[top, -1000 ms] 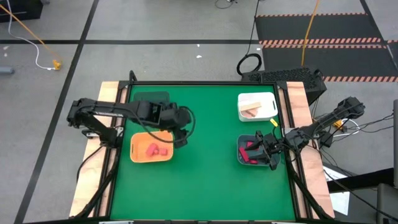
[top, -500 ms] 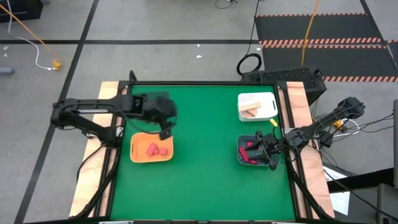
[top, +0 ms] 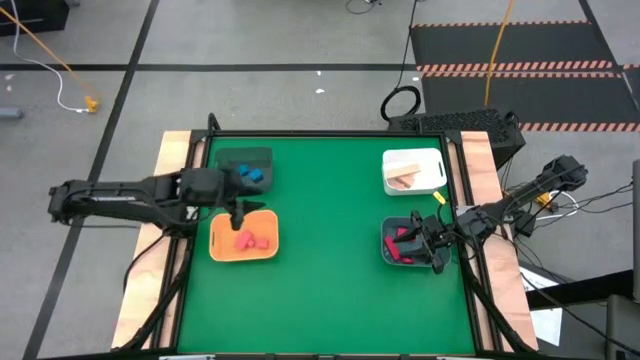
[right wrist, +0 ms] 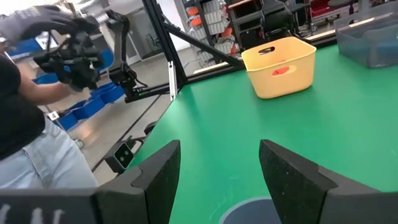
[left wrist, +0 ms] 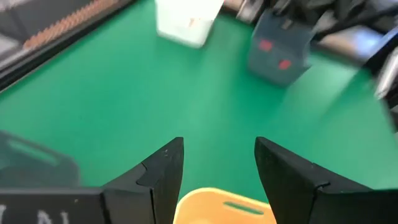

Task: Sort & place blocks by color
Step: Return to Home Position

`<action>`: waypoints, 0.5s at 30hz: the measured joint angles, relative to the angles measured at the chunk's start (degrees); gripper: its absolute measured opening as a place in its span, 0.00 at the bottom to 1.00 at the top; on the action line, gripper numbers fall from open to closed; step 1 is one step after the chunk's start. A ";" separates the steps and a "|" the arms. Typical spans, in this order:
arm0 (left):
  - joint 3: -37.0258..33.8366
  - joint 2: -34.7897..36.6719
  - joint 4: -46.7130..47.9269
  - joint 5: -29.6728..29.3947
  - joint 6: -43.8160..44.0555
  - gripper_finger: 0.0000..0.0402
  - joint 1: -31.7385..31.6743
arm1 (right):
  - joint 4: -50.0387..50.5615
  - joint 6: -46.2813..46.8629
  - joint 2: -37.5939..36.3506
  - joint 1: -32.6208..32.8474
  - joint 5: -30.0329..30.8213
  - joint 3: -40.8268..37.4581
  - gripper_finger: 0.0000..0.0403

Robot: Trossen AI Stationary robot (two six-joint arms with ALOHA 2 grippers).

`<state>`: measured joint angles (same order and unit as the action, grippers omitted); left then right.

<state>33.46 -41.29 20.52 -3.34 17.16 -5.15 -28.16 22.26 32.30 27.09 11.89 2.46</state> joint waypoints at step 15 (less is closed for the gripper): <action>-30.83 17.26 -40.40 3.81 6.71 0.49 0.03 | -0.27 0.00 0.04 0.00 0.01 0.00 0.52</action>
<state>2.63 -24.03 -19.88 0.47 23.87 -5.13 -28.42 22.26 32.34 27.09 11.90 2.46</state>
